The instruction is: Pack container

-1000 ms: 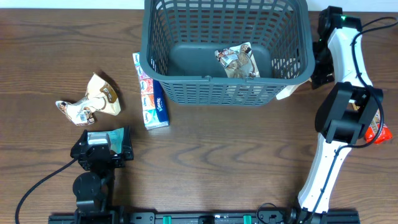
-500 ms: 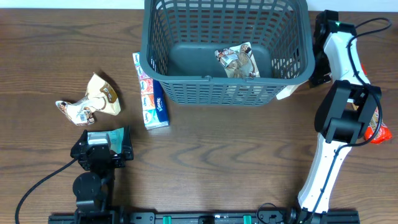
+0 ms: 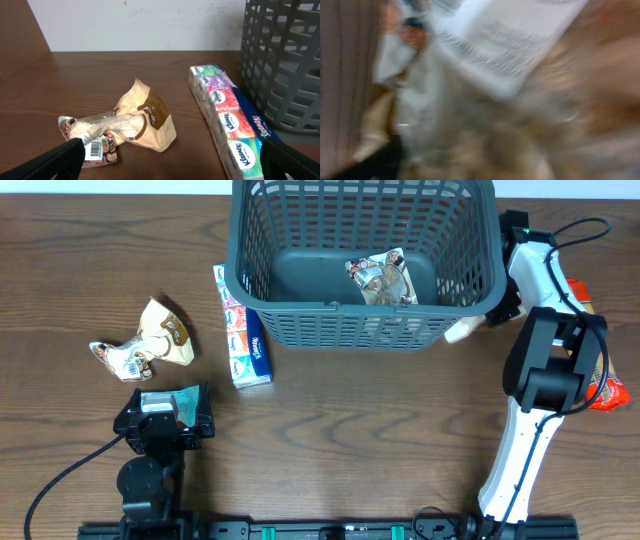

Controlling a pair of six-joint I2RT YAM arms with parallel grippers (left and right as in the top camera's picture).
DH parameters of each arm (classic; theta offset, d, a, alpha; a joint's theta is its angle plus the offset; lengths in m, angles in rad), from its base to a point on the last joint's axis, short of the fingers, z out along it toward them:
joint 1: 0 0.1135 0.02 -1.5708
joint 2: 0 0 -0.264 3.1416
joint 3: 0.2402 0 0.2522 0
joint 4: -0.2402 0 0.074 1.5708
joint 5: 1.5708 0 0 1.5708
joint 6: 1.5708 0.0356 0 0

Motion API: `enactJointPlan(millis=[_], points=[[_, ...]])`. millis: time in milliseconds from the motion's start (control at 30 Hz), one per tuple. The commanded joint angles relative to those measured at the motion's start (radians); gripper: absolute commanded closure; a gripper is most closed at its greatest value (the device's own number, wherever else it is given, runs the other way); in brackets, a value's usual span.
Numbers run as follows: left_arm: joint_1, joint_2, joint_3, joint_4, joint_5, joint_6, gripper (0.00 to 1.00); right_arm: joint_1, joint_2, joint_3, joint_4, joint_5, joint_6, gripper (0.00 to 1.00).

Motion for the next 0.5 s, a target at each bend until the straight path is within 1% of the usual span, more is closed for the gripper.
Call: enactJointPlan(millis=[0, 133, 267, 367, 467], points=[[0.005, -0.007, -0.027, -0.010, 0.002, -0.006, 0.01, 0.005, 0.040, -0.042, 0.004, -0.008, -0.018, 0.99], [0.005, -0.007, -0.027, -0.010, 0.002, -0.006, 0.01, 0.001, 0.040, -0.042, -0.002, -0.008, -0.022, 0.99], [0.005, -0.007, -0.027, -0.010, 0.002, -0.006, 0.02, -0.004, 0.024, -0.019, -0.023, -0.008, -0.064, 0.99], [0.005, -0.007, -0.027, -0.010, 0.002, -0.006, 0.01, -0.011, -0.021, 0.026, -0.035, -0.003, -0.118, 0.99], [0.005, -0.007, -0.027, -0.010, 0.002, -0.006, 0.01, -0.025, -0.104, 0.111, -0.066, 0.019, -0.169, 0.99]])
